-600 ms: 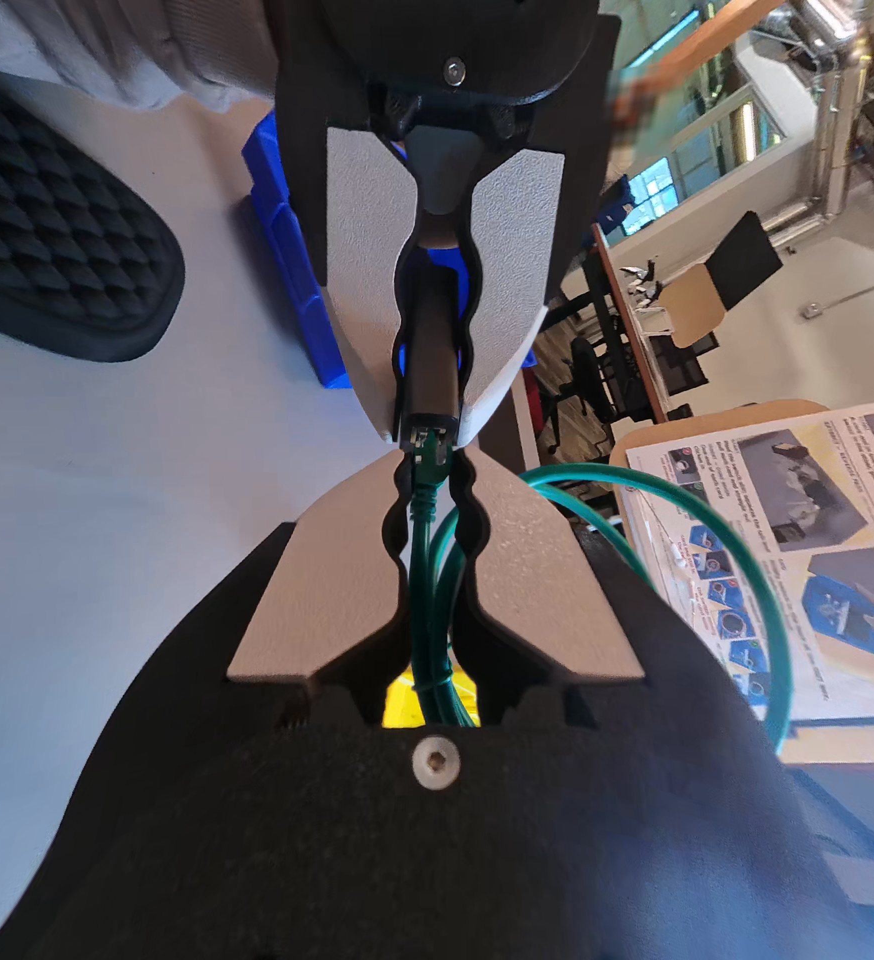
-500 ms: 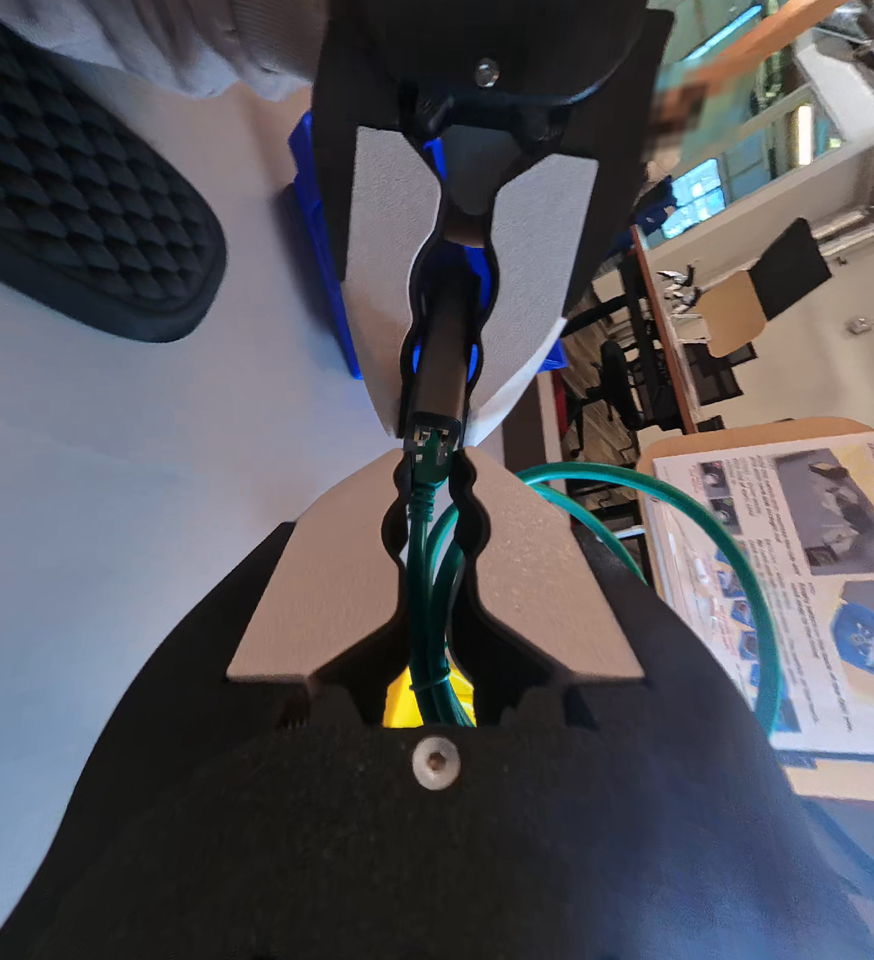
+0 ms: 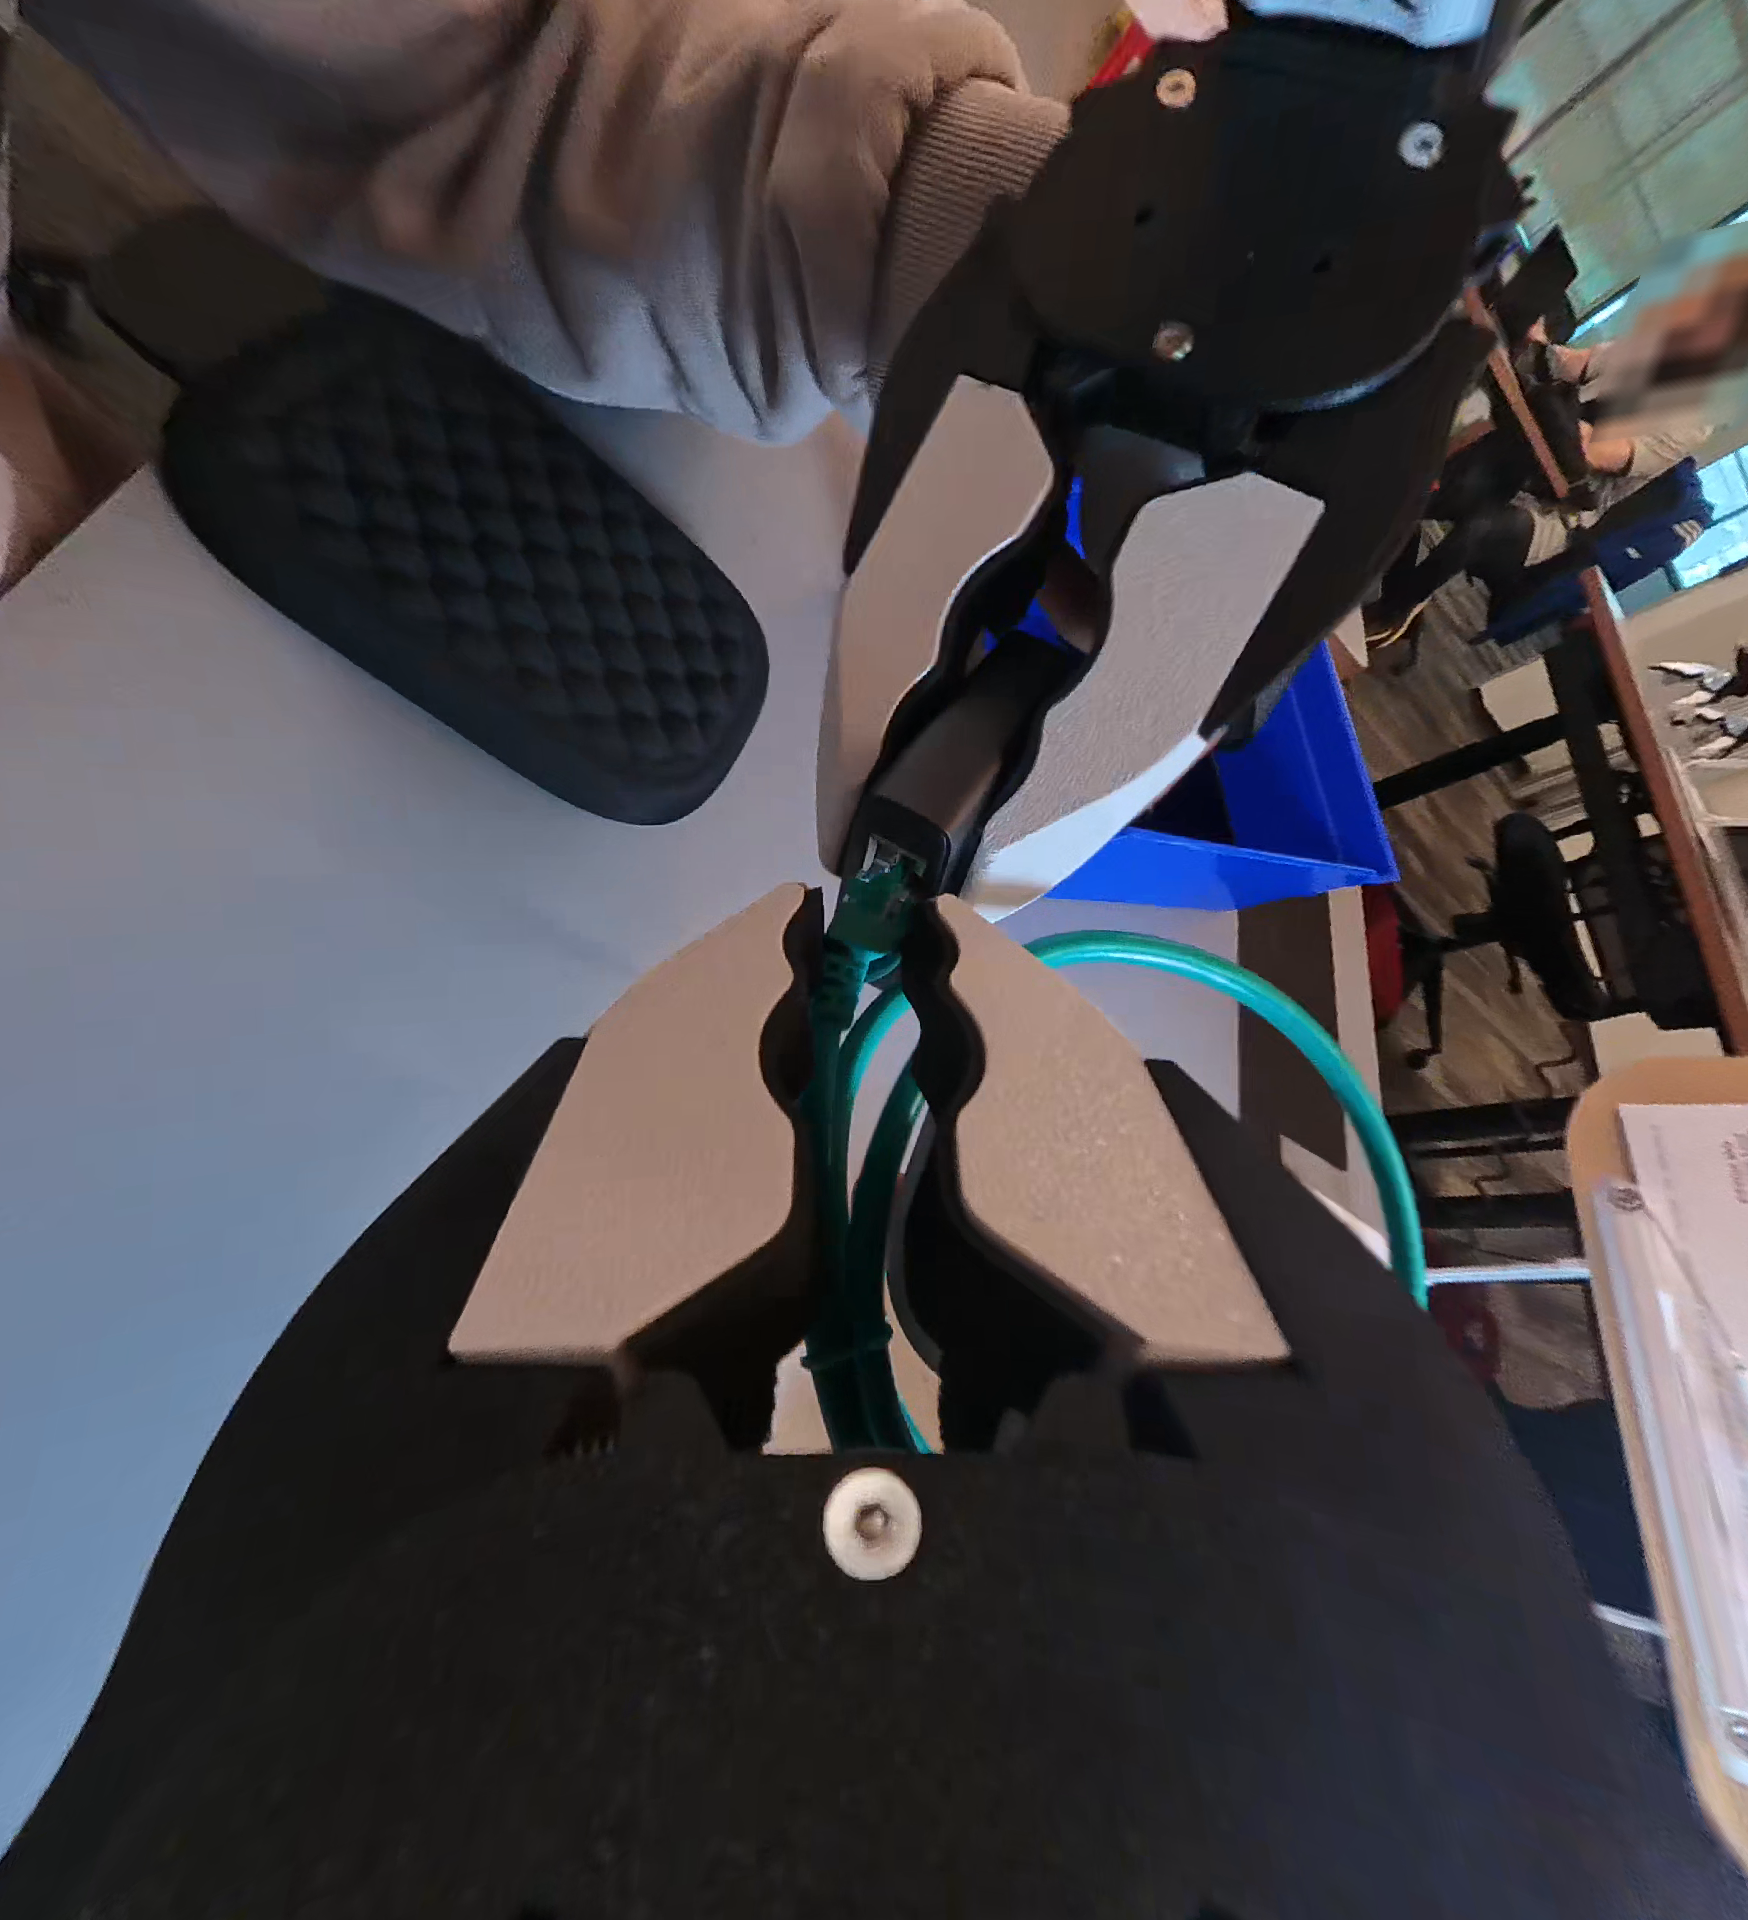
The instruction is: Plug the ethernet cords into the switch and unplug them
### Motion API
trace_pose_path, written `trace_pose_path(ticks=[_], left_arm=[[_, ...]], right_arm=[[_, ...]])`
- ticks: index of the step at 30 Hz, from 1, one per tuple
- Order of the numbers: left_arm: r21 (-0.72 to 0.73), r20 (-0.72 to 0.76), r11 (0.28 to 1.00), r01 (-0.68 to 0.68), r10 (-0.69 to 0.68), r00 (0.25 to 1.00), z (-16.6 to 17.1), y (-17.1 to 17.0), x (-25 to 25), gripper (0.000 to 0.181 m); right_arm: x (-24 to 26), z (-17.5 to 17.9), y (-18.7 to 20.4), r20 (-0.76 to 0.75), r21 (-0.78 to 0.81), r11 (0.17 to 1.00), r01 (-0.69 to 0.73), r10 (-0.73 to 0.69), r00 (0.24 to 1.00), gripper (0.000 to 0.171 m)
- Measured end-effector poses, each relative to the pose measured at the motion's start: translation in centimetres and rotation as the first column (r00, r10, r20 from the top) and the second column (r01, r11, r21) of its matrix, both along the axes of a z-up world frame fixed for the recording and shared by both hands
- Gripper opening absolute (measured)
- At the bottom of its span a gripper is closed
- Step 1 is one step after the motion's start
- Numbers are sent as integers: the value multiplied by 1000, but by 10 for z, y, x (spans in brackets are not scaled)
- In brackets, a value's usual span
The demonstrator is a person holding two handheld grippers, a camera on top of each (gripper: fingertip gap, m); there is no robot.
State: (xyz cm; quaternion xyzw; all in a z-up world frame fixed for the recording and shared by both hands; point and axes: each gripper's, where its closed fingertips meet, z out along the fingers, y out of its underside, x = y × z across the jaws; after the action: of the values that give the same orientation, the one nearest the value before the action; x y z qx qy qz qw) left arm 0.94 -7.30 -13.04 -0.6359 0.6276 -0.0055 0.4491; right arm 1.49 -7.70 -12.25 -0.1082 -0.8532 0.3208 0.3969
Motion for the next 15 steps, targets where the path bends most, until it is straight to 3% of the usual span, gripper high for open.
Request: trace_pose_path(ticks=[2, 3, 4, 6, 9, 12, 15], left_arm=[[9, -22, 1000, -4, 4, 1000, -2, -1, -7, 22], [52, -82, 992, -116, 120, 989, -2, 10, -36, 22], [68, -41, 978, -198, 201, 979, 5, 12, -63, 21], [76, 94, 978, -196, 189, 977, 25, -5, -74, 21], [133, 56, 960, -245, 240, 969, 29, 1, -74, 21], [126, 24, 960, -251, 250, 968, 20, 10, -66, 21], [73, 82, 964, -257, 251, 965, 5, 15, -56, 21]], right_arm=[[4, 0, -2, -5, 51, 999, -2, 2, 1000, 16], [21, -8, -8, 85, 49, 994, -93, 89, 992, 14], [32, -3, -15, 83, -26, 992, -123, 125, 989, 13], [29, 3, 9, -66, 26, 1000, 3, -1, 998, 14], [13, 25, 59, -110, -61, 983, 175, -181, 977, 15], [1, 59, 116, -151, -75, 936, 343, -351, 924, 14], [-11, 48, 184, -159, -13, 838, 545, -540, 826, 14]])
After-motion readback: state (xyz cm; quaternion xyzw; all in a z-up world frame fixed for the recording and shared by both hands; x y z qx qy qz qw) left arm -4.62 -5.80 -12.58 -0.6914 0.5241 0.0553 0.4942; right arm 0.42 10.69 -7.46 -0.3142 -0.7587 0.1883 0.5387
